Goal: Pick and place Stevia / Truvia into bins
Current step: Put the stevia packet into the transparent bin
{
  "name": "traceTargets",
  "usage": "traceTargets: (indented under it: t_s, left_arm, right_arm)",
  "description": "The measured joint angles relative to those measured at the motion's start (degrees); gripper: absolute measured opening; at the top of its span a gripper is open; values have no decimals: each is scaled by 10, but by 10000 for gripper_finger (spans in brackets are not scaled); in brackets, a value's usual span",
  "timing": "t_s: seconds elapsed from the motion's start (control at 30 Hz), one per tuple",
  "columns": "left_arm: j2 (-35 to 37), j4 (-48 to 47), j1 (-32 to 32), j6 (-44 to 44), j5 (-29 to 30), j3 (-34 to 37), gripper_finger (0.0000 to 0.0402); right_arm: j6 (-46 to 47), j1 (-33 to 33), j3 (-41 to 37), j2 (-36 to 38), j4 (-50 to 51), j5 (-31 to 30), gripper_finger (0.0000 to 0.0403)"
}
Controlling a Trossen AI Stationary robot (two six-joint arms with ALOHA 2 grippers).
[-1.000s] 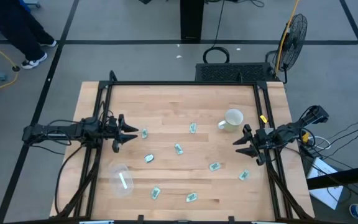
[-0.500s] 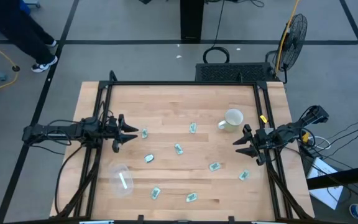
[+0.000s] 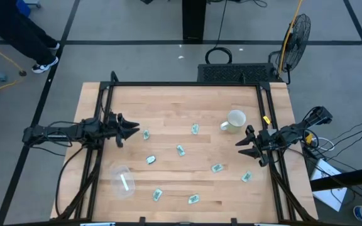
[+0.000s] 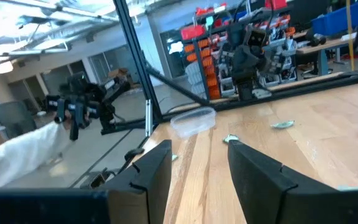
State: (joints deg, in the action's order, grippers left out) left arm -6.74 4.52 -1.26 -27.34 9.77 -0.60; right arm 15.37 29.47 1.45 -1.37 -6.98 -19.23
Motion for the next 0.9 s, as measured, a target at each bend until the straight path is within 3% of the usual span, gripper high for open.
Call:
traceTargets:
  t_s: [0.27,0.37,0.47,0.57,0.67,0.9]
  left_arm:
    - [-4,-3,0,19,48,0,157]
    - [-16,-10,0,4,97,0,157]
    - [-44,-14,-1,-16,77,-1,157]
    - [-102,-18,5,-25,44,-1,157]
    - [-180,-14,7,-27,44,-1,157]
    - [-371,-10,7,-25,62,-31,156]
  right_arm:
    - [6,-1,0,-4,-17,-61,153]
    - [2,-2,0,-5,-17,-64,153]
    - [0,-7,0,-7,-18,-65,153]
    - [-10,-21,0,-19,-18,-83,153]
    - [-21,-43,0,-37,-18,-112,153]
    - [-26,-101,0,-86,-19,-109,153]
